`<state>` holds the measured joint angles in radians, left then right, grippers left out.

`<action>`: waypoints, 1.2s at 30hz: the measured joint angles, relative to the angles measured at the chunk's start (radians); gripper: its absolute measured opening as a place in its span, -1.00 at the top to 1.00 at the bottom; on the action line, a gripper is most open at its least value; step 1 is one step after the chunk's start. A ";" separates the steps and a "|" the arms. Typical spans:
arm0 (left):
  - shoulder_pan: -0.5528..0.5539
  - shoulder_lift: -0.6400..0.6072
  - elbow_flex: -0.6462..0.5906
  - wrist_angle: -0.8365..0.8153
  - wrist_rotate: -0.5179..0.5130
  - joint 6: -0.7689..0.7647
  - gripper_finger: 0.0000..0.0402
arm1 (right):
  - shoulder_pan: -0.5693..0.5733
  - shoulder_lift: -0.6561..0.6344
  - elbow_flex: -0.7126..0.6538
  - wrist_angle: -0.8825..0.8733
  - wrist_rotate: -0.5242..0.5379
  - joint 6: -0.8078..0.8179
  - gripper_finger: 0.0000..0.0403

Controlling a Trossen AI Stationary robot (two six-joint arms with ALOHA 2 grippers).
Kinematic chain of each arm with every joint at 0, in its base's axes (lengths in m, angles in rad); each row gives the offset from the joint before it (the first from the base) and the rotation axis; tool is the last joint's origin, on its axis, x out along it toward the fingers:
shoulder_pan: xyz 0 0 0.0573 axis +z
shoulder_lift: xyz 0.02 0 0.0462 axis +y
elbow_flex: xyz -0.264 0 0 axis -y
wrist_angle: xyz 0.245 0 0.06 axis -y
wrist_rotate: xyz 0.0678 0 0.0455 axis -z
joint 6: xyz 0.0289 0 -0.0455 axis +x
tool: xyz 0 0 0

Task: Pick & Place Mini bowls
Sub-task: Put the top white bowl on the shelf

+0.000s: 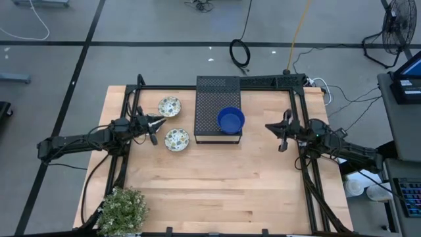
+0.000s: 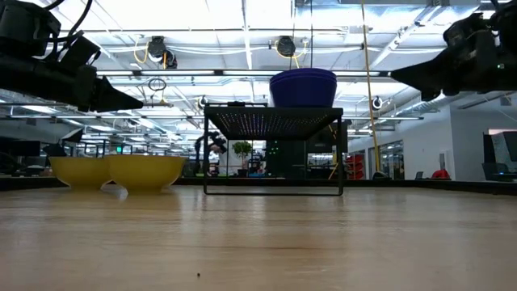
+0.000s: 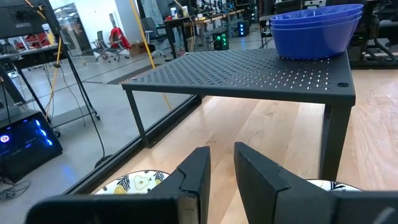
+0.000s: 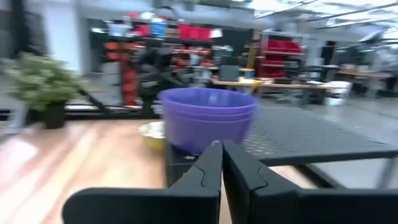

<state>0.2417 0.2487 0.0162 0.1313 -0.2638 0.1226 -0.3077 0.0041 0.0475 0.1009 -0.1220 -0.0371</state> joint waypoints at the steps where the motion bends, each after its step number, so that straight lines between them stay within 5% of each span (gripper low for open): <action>1: 0.000 0.000 0.000 0.000 0.000 0.000 0.62 | 0.000 0.002 0.000 0.000 -0.043 0.015 1.00; 6: 0.000 0.000 0.000 0.000 0.000 0.000 0.62 | 0.008 0.003 -0.002 0.000 -0.333 0.140 1.00; 10: 0.000 0.000 0.000 0.000 0.000 0.000 0.62 | 0.062 0.003 -0.005 0.003 -0.409 0.191 1.00; 16: 0.000 0.000 0.000 0.000 0.000 0.000 0.62 | 0.246 0.016 -0.032 0.010 -0.331 0.234 1.00; 22: 0.000 0.000 0.000 0.000 0.000 0.000 0.62 | 0.413 0.016 -0.032 0.018 -0.186 0.113 1.00; 28: 0.000 0.000 0.000 0.000 0.000 0.000 0.62 | 0.431 0.017 -0.028 -0.050 -0.038 0.067 1.00; 36: 0.000 0.000 0.000 0.000 0.000 0.000 0.62 | 0.431 0.020 -0.028 -0.060 -0.032 0.077 1.00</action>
<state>0.2417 0.2485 0.0162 0.1313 -0.2641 0.1230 0.1238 0.0242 0.0196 0.0406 -0.1537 0.0401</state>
